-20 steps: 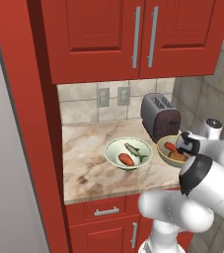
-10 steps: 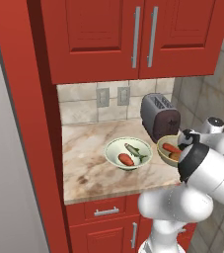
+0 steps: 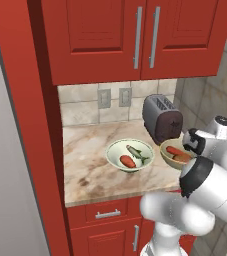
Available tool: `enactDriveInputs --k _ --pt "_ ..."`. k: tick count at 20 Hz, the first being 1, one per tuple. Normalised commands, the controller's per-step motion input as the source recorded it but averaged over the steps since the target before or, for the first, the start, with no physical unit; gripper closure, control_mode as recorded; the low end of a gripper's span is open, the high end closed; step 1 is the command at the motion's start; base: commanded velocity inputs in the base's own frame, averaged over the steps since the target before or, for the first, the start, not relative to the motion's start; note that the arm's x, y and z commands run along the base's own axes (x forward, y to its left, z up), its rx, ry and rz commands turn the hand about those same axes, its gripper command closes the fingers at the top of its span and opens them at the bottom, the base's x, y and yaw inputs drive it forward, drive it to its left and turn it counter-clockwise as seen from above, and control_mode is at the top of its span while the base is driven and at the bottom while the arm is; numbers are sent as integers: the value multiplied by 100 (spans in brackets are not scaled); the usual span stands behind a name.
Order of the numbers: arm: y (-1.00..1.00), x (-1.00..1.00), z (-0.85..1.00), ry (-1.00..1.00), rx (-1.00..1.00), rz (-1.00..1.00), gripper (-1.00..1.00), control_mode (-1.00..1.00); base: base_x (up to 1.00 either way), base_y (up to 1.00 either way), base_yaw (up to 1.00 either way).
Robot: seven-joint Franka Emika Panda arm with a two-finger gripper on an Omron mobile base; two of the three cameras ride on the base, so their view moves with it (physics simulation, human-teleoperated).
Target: Place the bowl containing the carrot and potato in the microwave. Close the microwave door and press the start button to microwave the meal.
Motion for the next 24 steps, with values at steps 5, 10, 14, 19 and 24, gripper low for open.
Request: enactDriveInputs --k 5,10,14,19,24 --pt "29 -54 59 -11 -2 7 100 -100 0 0 0" --pt "42 -51 58 -24 -3 6 100 -100 0 0 0" --pt "56 -39 52 -38 0 5 100 -100 0 0 0" --pt "66 -32 70 -24 -1 8 100 -100 0 0 0" --pt "54 -38 99 0 -7 16 100 -100 0 0 0"
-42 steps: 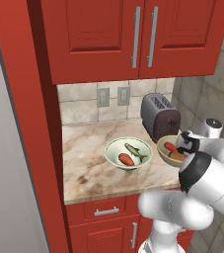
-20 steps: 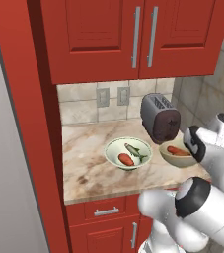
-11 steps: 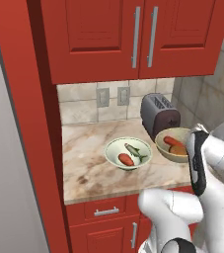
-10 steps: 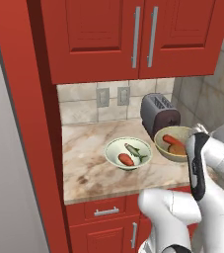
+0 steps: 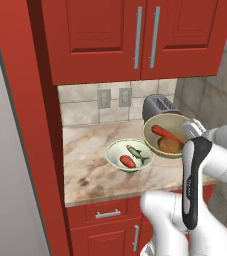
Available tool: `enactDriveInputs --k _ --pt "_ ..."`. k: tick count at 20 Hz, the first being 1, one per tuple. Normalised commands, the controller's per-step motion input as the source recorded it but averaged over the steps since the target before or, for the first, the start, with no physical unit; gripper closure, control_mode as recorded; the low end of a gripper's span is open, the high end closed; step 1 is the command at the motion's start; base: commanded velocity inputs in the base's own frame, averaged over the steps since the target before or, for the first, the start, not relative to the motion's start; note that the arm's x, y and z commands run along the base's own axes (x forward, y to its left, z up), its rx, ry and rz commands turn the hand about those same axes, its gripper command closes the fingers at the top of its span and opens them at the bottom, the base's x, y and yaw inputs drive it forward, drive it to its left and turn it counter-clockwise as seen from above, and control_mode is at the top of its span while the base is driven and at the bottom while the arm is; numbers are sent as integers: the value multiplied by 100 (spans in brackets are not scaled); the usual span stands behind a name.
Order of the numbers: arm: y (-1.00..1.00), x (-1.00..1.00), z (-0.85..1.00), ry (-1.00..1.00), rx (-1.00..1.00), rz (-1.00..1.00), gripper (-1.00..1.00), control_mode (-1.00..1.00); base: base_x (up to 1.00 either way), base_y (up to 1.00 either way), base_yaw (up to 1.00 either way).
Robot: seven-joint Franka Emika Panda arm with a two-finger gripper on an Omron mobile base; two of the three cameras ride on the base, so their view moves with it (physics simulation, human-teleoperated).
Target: Place the bowl containing the carrot and potato in the microwave. Close the microwave door and press the start button to microwave the meal.
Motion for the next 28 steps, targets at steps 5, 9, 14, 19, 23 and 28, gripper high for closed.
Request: enactDriveInputs --k 5,9,14,19,23,28 --pt "44 -37 100 1 -8 21 100 -100 0 0 0" --pt "37 -50 64 -4 -2 23 100 -100 0 0 0" --pt "25 -44 10 -7 -4 17 100 -100 0 0 0" --pt "2 -8 0 0 -3 3 100 -100 0 0 0" --pt "0 0 0 0 0 0 100 -100 0 0 0" --pt "0 0 0 0 0 0 100 100 0 0 0"
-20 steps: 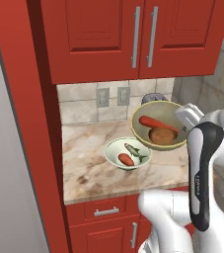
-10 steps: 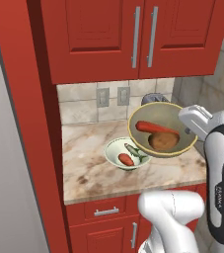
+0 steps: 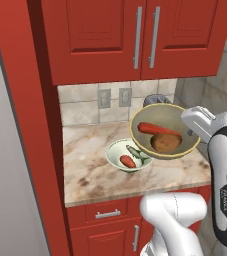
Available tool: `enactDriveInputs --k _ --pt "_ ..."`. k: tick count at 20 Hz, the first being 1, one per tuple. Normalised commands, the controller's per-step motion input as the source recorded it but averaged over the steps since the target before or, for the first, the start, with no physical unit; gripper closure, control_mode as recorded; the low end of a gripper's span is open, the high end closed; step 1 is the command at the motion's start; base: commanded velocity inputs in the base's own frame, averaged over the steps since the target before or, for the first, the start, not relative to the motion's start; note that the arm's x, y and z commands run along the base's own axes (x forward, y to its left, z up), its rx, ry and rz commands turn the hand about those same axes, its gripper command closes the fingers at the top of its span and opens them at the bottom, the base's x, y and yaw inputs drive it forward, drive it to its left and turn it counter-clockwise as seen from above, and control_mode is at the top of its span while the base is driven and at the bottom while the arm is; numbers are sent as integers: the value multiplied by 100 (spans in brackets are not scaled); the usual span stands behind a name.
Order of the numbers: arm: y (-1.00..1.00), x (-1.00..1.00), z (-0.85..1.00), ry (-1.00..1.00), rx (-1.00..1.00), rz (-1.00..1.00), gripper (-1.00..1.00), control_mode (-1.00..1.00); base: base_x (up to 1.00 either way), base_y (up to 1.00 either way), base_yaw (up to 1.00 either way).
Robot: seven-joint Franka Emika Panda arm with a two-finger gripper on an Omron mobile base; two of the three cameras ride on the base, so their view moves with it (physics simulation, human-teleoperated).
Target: Place the bowl containing the carrot and potato in the microwave. Close the microwave door and press the start button to microwave the meal.
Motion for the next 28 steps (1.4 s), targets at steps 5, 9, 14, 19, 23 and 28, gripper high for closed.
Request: enactDriveInputs --k 5,9,14,19,23,28 --pt "0 0 0 0 0 0 100 100 -13 0 4" --pt "0 0 0 0 0 0 100 100 -52 0 22" --pt "0 0 0 0 0 0 100 100 -62 -4 31" --pt "0 0 0 0 0 0 100 100 -53 0 37" --pt "0 0 0 0 0 0 100 100 -35 0 49" --pt "0 0 0 0 0 0 100 100 -24 0 59"
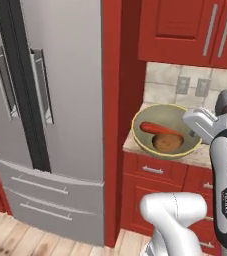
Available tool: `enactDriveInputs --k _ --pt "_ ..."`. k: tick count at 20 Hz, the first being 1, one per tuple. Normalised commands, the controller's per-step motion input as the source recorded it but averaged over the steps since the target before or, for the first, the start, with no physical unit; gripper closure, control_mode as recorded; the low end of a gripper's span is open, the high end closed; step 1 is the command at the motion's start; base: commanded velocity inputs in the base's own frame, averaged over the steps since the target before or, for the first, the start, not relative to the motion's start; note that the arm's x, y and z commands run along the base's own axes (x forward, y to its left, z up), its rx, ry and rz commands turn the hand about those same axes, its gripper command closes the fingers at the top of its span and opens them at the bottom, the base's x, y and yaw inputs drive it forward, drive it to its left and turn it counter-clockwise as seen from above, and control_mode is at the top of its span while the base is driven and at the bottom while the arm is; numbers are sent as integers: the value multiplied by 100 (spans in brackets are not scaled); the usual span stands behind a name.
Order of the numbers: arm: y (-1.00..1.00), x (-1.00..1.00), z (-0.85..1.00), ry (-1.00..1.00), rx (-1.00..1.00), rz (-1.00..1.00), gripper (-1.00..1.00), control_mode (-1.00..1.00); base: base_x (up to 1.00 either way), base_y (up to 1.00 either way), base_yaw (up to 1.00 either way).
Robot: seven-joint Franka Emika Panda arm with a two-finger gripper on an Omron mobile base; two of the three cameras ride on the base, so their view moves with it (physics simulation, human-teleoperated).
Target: Place the bowl containing the carrot and potato in the microwave. Close the microwave door and press the start button to microwave the meal.
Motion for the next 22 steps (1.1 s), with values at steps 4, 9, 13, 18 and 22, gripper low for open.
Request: enactDriveInputs --k 4,9,13,18,22 --pt "0 0 0 0 0 0 100 100 -9 10 65" --pt "0 0 0 0 0 0 100 100 0 29 64" --pt "0 0 0 0 0 0 100 100 26 53 54" --pt "0 0 0 0 0 0 100 100 52 71 41" --pt "0 0 0 0 0 0 100 100 66 85 32"
